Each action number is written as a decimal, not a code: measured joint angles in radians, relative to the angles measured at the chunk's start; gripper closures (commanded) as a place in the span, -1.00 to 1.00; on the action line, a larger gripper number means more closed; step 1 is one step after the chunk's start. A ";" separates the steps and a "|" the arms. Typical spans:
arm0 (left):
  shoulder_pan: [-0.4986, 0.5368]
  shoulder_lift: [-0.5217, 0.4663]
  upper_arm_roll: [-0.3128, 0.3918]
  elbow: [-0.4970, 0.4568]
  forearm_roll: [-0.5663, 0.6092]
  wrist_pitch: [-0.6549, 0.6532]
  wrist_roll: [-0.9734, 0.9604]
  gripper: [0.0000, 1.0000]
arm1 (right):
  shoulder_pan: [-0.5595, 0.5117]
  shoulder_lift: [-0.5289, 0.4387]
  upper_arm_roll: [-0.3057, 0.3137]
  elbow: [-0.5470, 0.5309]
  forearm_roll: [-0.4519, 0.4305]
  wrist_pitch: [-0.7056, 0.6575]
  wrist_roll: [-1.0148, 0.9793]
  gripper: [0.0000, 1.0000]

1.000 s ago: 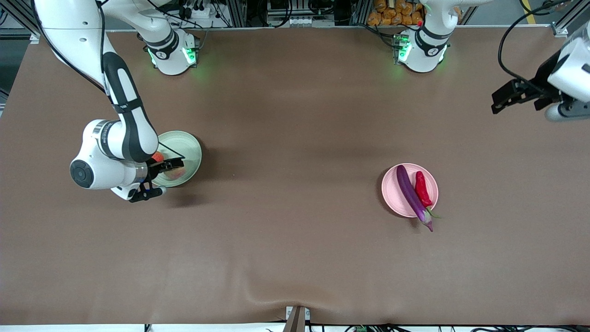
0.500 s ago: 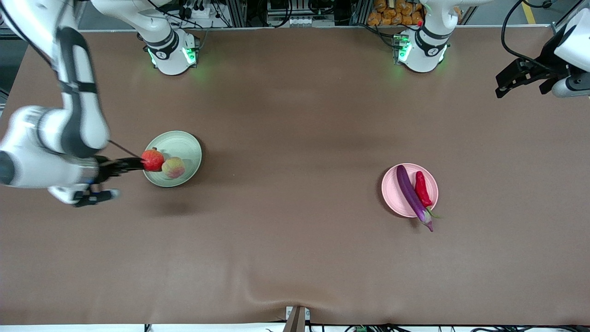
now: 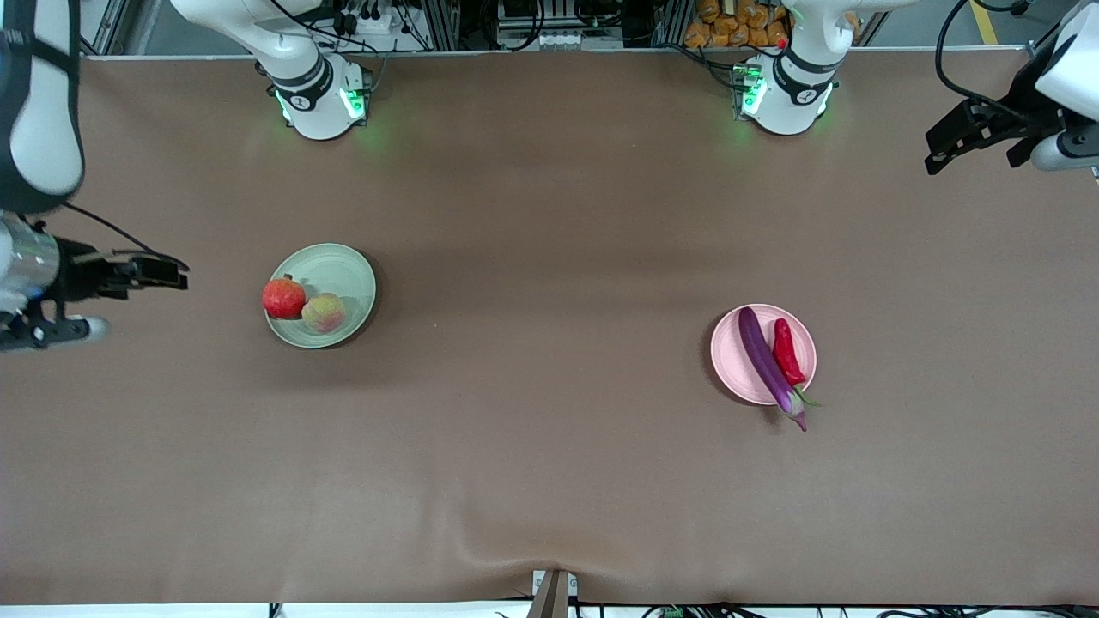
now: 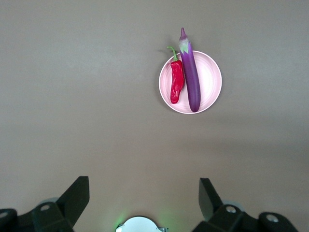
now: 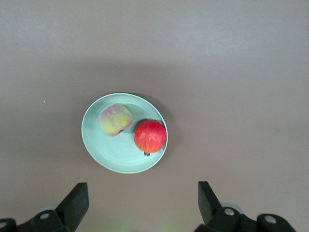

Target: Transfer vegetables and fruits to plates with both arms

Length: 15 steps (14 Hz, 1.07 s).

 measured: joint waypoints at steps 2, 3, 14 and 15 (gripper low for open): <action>0.000 -0.002 0.000 -0.012 0.000 0.000 0.000 -1.00 | -0.058 -0.085 0.086 0.002 -0.020 -0.054 0.094 -1.00; 0.000 -0.002 0.000 -0.019 0.000 0.000 0.000 -1.00 | -0.067 -0.122 0.097 0.002 -0.024 -0.082 0.124 -1.00; 0.000 -0.007 0.000 0.009 0.000 0.000 0.028 -1.00 | -0.086 -0.232 0.099 0.002 -0.057 -0.155 0.152 -1.00; -0.001 -0.007 0.000 0.010 0.000 0.000 0.028 -1.00 | -0.086 -0.232 0.099 0.002 -0.068 -0.155 0.152 -1.00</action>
